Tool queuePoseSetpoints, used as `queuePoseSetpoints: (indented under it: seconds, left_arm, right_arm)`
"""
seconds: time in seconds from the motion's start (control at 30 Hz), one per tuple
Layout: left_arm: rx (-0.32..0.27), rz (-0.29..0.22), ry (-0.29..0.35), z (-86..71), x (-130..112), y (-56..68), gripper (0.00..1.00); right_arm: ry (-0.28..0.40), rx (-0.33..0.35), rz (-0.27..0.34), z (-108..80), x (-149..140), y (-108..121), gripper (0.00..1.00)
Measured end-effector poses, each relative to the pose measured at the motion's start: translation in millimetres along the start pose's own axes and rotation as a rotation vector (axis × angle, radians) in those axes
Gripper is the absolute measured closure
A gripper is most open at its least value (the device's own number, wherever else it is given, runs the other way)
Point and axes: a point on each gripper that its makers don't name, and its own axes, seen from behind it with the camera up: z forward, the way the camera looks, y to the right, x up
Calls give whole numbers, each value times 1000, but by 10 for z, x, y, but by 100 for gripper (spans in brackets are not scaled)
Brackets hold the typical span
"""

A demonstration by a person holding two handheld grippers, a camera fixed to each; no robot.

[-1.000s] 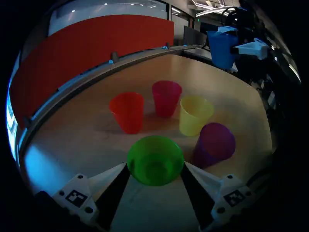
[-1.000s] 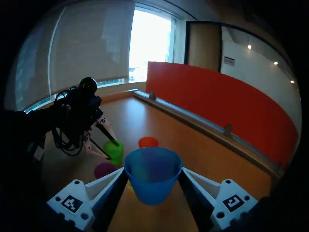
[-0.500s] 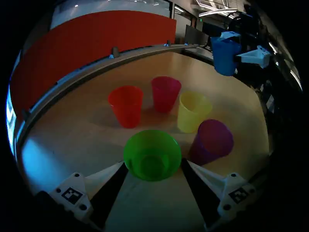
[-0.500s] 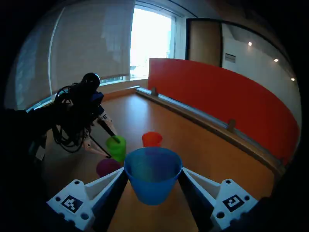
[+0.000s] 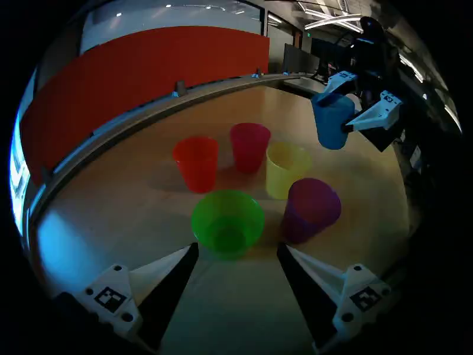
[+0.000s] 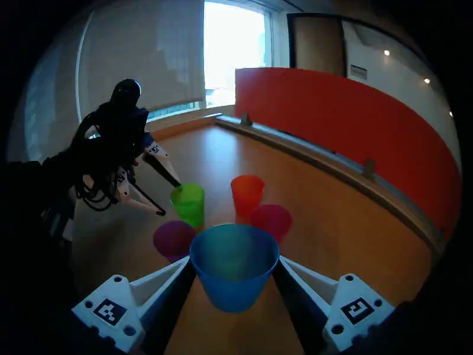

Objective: Pour water

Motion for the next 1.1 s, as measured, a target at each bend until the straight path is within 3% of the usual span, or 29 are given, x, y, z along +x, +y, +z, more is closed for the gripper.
queuePoseSetpoints:
  seconds: [0.5,1.1]
  left_arm:
    - [58,-49,135,-465,175,-42,1]
    - [94,-84,213,-783,237,-90,1]
  right_arm:
    - [-72,35,28,237,-474,-167,10]
    - [-129,45,19,401,-802,-278,10]
